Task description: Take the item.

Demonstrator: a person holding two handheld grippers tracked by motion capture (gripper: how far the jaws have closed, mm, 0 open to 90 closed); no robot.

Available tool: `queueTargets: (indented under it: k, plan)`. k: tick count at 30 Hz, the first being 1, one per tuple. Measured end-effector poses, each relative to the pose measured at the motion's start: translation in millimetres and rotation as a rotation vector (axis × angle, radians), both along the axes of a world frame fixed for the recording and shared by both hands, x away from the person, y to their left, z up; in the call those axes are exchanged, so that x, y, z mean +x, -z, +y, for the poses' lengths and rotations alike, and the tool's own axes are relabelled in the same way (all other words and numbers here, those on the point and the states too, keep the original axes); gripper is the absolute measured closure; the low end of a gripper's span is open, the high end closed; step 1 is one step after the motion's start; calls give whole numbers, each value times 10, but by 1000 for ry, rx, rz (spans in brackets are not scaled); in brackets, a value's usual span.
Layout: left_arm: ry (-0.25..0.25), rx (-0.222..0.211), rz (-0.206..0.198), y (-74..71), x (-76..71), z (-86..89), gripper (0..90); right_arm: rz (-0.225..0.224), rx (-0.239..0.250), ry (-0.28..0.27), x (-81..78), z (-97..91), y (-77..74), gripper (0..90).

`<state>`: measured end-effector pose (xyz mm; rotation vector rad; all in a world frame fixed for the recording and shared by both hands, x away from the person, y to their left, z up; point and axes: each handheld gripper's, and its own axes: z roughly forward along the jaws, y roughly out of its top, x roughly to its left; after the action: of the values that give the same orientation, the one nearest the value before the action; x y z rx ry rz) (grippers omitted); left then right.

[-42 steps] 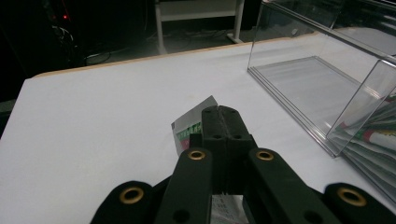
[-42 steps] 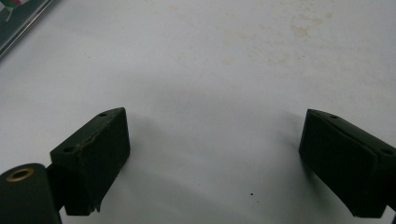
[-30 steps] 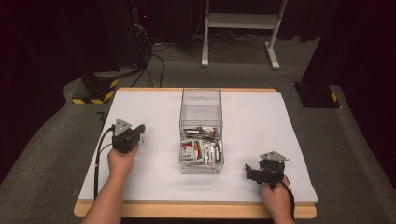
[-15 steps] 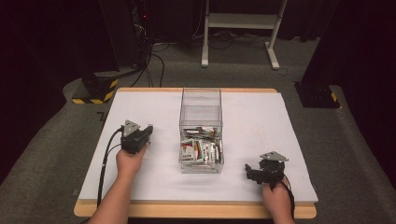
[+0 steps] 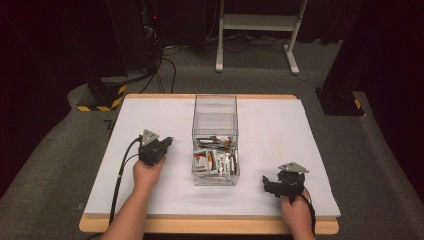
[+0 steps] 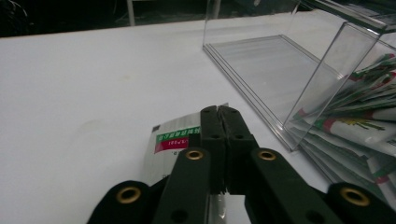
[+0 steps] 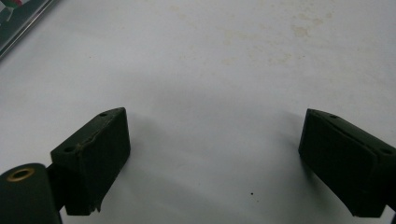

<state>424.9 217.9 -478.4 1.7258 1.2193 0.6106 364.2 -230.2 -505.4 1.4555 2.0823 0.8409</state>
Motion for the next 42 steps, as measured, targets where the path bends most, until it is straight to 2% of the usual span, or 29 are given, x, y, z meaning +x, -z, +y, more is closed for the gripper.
queueTargets:
  k: [1, 4, 13, 26, 38, 42]
  plan:
    - [-2, -4, 2, 0, 1, -11, 795, 0, 0, 0, 0, 0, 0, 88]
    - [3, -11, 6, -6, -8, -26, 750, 0, 0, 0, 0, 0, 0, 88]
    - [18, 7, 13, -22, -53, -25, 717, 0, 0, 0, 0, 0, 0, 88]
    - [1, 21, 38, -9, -149, 51, 679, 0, -1, 0, 0, 1, 0, 88]
    - [-2, 41, 49, -68, -311, 179, 641, 0, -1, 0, -1, 1, 0, 88]
    - [-9, 29, 58, -71, -381, 227, 618, 0, -1, 1, -1, 2, 0, 88]
